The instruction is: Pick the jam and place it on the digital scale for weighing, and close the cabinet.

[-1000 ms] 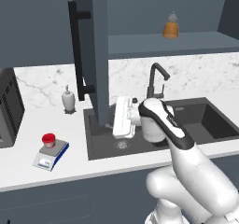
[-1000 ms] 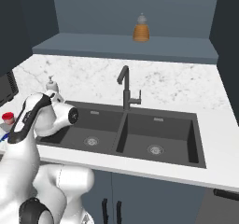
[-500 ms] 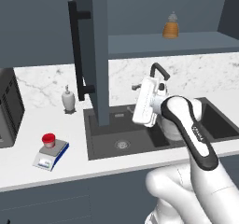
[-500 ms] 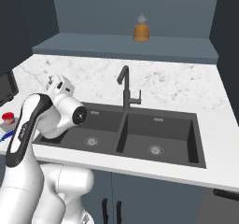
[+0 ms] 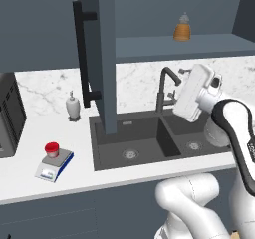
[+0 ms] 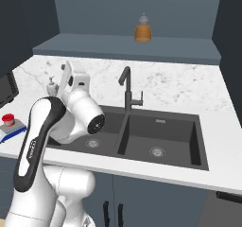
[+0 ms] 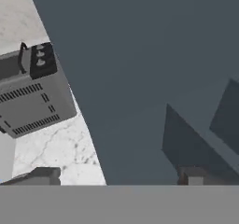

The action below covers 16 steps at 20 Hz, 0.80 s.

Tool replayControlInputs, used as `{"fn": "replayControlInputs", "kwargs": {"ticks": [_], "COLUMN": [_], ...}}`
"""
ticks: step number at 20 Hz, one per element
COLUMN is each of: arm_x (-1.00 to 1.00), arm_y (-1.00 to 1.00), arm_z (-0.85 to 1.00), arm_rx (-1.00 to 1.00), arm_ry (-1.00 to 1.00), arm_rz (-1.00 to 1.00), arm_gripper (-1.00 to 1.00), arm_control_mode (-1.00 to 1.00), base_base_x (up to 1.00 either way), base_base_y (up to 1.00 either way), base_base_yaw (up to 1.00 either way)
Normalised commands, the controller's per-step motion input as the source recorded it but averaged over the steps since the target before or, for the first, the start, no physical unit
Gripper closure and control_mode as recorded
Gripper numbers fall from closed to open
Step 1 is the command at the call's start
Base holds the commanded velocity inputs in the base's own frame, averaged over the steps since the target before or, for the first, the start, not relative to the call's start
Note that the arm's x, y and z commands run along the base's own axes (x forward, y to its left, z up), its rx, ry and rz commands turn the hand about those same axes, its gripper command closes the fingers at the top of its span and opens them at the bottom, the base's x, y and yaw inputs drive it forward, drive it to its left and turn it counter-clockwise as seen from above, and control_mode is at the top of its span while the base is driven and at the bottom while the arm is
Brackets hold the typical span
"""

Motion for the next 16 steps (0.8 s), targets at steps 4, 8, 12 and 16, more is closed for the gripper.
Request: {"fn": "replayControlInputs", "kwargs": {"ticks": [4, 8, 12, 16], "arm_x": [-0.03, 0.00, -0.12, -0.10], "arm_y": [-0.90, -1.00, -1.00, -0.93], "arm_z": [0.32, 0.00, 0.00, 0.00], "arm_rx": [-0.02, 0.26, 0.27, 0.09], "arm_ry": [-0.32, -0.28, -0.31, -0.12], "arm_rz": [-0.14, -0.02, 0.00, -0.04], "arm_gripper": [-1.00, -1.00, -1.00, -1.00], "arm_control_mode": [-1.00, -1.00, -1.00, -1.00], "base_base_x": [0.00, 0.00, 0.00, 0.00], "base_base_y": [0.00, 0.00, 0.00, 0.00], "base_base_yaw": [0.00, 0.00, 0.00, 0.00]}}
